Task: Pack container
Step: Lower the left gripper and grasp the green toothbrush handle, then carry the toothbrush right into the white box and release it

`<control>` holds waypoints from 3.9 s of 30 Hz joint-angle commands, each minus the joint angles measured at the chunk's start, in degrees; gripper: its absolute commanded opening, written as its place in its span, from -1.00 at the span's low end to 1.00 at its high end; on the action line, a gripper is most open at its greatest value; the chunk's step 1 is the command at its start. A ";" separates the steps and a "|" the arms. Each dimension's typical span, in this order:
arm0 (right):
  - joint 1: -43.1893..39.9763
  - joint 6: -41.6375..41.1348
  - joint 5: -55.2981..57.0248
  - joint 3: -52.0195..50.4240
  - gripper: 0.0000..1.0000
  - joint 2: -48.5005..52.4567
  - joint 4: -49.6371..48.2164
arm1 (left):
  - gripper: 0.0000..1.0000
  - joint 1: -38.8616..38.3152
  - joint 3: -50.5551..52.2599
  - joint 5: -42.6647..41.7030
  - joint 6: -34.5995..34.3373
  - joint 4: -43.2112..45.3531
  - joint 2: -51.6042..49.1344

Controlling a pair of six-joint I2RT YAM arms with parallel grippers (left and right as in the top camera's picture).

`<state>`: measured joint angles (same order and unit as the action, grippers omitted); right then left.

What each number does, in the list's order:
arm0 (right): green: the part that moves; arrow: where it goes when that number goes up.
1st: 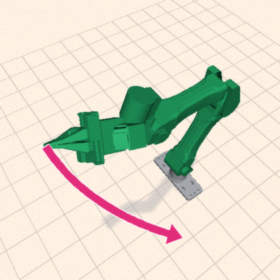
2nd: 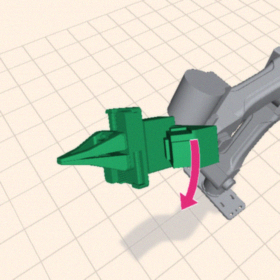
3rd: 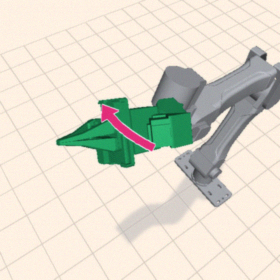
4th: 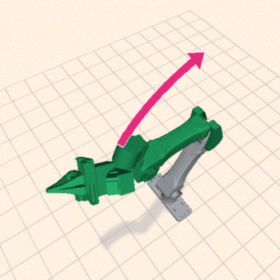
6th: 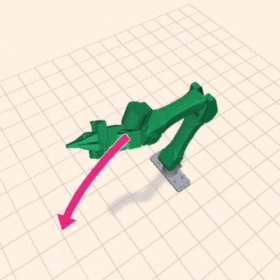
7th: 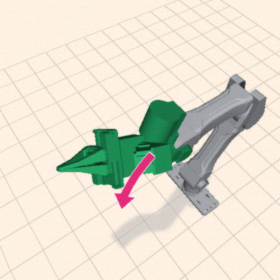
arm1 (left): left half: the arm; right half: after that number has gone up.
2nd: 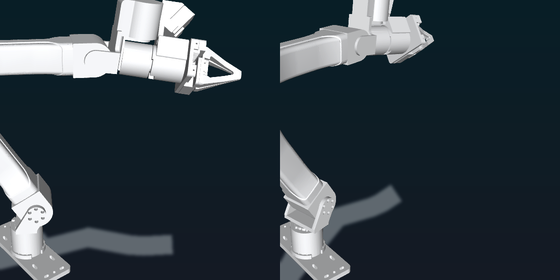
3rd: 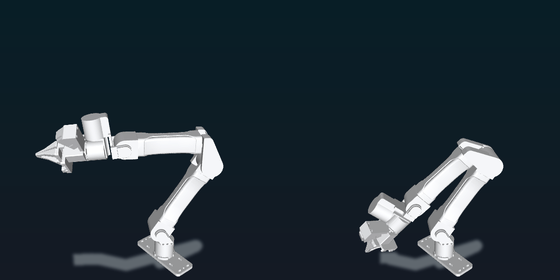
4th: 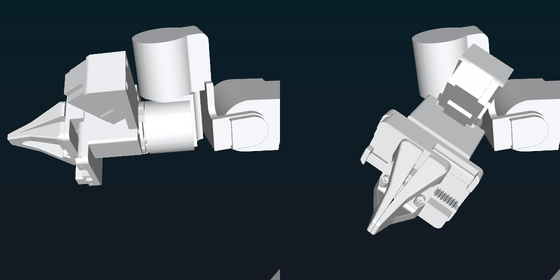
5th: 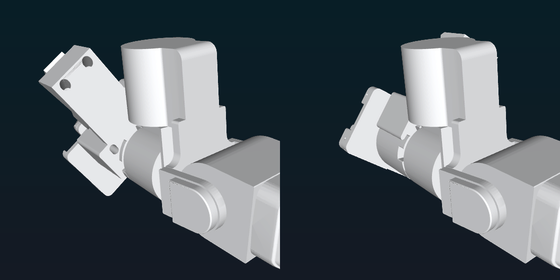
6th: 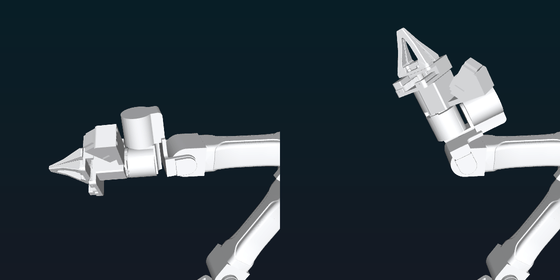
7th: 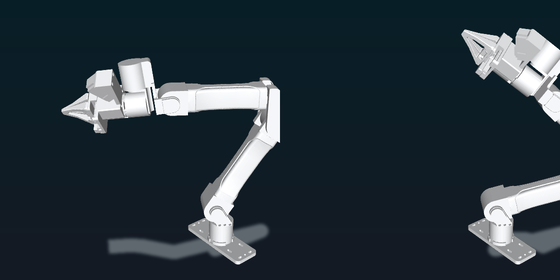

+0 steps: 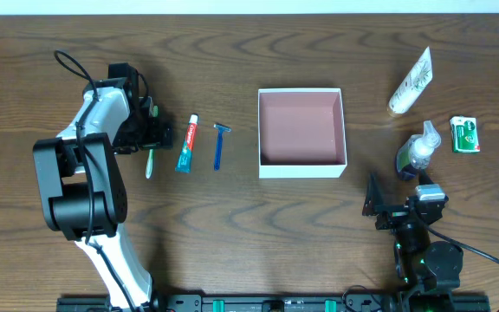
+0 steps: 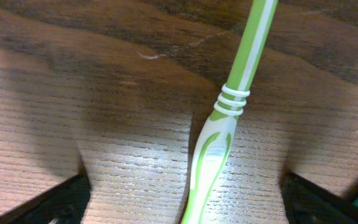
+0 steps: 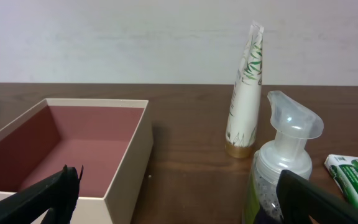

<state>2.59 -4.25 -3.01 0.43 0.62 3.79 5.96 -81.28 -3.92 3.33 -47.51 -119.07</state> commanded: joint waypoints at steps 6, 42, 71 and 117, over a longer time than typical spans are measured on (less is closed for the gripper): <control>0.00 0.70 0.17 -0.11 0.98 -0.33 0.26 | 0.01 0.02 1.18 0.07 0.68 0.79 -0.87; 0.00 0.70 0.17 -0.11 0.98 -0.33 0.26 | -0.88 -24.39 -6.82 -15.69 -12.61 2.69 32.48; 0.00 0.70 0.17 -0.11 0.99 -0.24 0.26 | -0.88 -42.40 -6.82 5.07 -23.37 13.73 6.95; 0.00 0.70 0.17 -0.11 0.98 -0.24 0.26 | -0.70 -42.40 -5.42 4.83 -20.33 11.76 3.17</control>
<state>2.59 -4.25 -3.01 0.43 0.62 3.81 -36.75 -86.89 0.25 -17.74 -35.88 -115.72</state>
